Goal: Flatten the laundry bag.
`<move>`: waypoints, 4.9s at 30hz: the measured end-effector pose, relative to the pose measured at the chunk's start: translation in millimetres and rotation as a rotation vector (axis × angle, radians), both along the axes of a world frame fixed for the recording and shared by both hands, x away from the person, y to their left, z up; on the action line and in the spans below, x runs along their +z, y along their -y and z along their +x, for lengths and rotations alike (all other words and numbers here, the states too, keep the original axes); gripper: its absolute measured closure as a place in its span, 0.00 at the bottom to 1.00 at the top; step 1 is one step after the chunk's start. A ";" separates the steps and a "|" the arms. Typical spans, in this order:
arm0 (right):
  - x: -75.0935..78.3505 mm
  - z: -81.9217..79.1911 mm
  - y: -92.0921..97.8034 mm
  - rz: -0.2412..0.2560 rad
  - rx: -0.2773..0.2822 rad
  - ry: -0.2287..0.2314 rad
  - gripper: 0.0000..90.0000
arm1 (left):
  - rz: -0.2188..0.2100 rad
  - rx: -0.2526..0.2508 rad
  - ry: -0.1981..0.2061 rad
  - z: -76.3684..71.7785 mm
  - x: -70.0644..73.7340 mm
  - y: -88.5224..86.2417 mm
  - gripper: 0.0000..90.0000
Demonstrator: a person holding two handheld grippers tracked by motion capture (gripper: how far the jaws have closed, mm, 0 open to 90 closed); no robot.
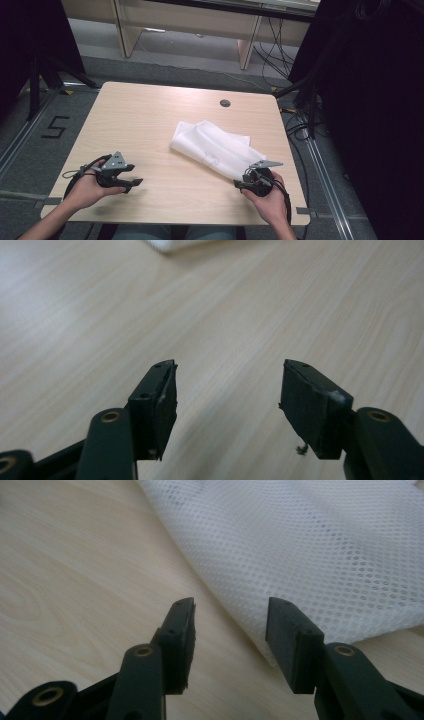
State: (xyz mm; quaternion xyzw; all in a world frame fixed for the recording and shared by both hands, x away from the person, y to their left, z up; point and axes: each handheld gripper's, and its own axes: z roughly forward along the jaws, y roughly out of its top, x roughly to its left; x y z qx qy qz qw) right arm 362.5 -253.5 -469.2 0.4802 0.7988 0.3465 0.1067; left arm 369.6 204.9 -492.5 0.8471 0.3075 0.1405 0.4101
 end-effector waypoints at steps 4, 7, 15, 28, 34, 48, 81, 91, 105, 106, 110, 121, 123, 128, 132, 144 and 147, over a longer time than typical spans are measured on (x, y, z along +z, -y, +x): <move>4.9 0.8 6.8 0.010 -0.057 -0.009 0.66 | -0.015 0.001 0.011 3.1 2.3 1.7 0.47; 7.1 2.7 11.6 -0.013 -0.081 0.001 0.73 | -0.018 0.009 0.009 3.7 1.3 3.0 0.48; 13.6 8.7 11.1 -0.112 -0.072 0.007 1.00 | -0.033 0.021 0.012 2.8 1.6 -0.4 0.49; 25.0 44.7 1.4 -0.113 -0.112 0.024 1.00 | -0.030 0.012 0.025 4.4 -1.0 5.0 0.49; 25.6 72.4 -15.5 -0.083 -0.123 -0.006 1.00 | -0.023 0.020 0.019 4.2 -0.9 4.0 0.49; 7.2 109.5 -53.4 -0.144 -0.085 -0.034 1.00 | -0.030 -0.002 0.020 4.7 -1.6 6.2 0.49; -23.2 105.8 -143.1 -0.175 0.144 -0.074 1.00 | -0.073 -0.014 0.004 1.6 -1.8 13.2 0.51; -22.4 100.3 -155.4 -0.188 0.219 -0.076 1.00 | -0.062 -0.050 0.000 0.1 -2.1 19.2 0.53; -20.4 92.1 -167.5 -0.198 0.290 -0.111 1.00 | -0.047 -0.066 -0.026 -2.6 -4.3 29.3 0.58; -20.0 93.0 -167.0 -0.196 0.295 -0.108 1.00 | -0.052 -0.058 -0.025 -3.0 -4.4 31.3 0.59; -10.8 96.7 -159.6 -0.157 0.237 -0.095 1.00 | -0.046 -0.054 -0.037 -3.1 -5.6 37.9 0.65; 7.2 118.6 -119.8 -0.167 0.009 -0.053 0.96 | -0.038 -0.073 -0.082 -2.5 -3.5 58.6 0.80; 3.7 119.9 -119.1 -0.177 0.000 -0.060 0.96 | -0.011 -0.099 -0.076 -1.6 -4.0 62.8 0.82; -7.1 121.3 -123.1 -0.214 -0.011 -0.100 0.96 | 0.017 -0.118 -0.083 -0.2 -8.3 76.3 0.82; -16.0 122.3 -127.6 -0.226 -0.007 -0.119 0.96 | 0.033 -0.135 -0.085 0.7 -12.3 84.6 0.82; -20.9 118.4 -146.7 -0.213 0.099 -0.073 0.98 | 0.042 -0.148 -0.106 -0.2 -15.5 90.7 0.81; -21.6 117.2 -149.9 -0.195 0.107 -0.081 0.98 | 0.076 -0.169 -0.102 1.1 -16.6 89.6 0.81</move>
